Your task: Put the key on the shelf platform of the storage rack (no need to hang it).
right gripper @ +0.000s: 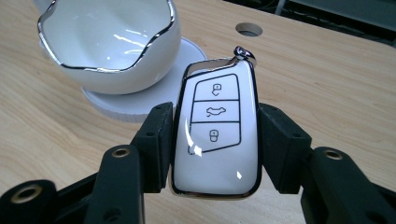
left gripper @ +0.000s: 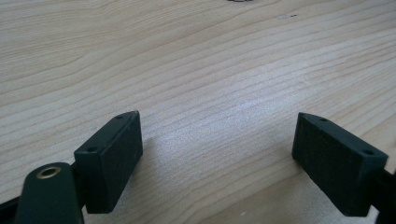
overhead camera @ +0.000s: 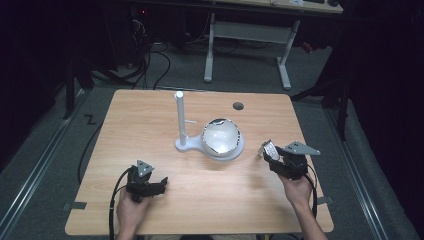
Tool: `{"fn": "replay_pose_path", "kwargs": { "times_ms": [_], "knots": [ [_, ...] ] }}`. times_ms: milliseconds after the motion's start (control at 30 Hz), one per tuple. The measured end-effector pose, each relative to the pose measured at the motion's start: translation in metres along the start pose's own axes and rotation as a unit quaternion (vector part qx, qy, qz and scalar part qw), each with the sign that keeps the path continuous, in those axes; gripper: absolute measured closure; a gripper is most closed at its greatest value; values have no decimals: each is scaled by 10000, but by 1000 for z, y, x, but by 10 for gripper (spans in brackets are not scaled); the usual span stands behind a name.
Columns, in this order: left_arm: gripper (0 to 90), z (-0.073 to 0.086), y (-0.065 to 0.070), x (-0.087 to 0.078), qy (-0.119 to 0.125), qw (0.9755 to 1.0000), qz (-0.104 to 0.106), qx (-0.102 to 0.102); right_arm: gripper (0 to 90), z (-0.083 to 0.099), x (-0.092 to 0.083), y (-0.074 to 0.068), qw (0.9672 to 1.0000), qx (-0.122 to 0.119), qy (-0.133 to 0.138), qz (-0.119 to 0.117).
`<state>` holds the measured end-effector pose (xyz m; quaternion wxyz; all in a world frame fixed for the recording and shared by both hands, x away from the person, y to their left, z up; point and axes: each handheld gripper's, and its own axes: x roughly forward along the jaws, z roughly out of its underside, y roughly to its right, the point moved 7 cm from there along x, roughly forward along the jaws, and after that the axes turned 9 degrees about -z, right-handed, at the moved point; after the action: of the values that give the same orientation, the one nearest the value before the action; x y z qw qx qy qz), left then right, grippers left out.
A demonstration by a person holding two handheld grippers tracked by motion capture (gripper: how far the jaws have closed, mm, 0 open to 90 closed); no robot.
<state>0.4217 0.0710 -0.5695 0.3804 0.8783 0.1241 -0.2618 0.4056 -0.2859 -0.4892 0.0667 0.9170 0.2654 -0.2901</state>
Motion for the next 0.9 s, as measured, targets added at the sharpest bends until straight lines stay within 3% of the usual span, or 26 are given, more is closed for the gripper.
{"fn": "replay_pose_path", "kwargs": {
  "times_ms": [900],
  "knots": [
    [164,0,0,0,-4,10000,-1,-6,496,-30,-19,-37,9974,-130,270,-661]
  ]
}}
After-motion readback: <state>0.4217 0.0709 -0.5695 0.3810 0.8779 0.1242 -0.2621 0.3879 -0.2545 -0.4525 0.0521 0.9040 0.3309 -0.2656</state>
